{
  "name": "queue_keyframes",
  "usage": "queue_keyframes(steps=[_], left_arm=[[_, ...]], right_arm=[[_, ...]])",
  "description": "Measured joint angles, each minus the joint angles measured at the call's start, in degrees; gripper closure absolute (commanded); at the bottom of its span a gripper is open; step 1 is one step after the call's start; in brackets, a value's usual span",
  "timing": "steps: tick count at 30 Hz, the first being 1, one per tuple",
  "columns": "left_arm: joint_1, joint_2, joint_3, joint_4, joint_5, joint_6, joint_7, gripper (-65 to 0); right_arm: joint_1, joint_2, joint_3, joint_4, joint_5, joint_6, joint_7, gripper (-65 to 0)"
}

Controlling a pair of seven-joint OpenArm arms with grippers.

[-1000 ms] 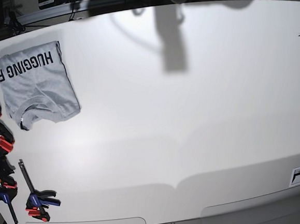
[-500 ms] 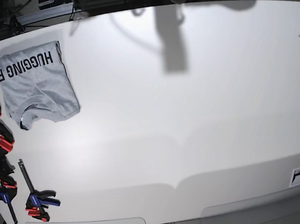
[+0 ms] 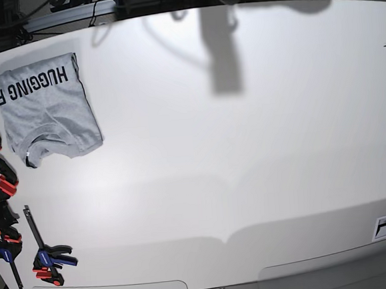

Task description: Fold the T-shirt properly

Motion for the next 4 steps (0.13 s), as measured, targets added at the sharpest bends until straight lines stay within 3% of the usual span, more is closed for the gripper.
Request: queue_keyframes(steps=[4], left_arm=[[-0.9,0.3,0.0,0.0,0.0,2.4,-0.2,0.0]], right_arm=[[0.0,-0.5,0.0,0.0,0.0,-0.4,0.0,0.0]])
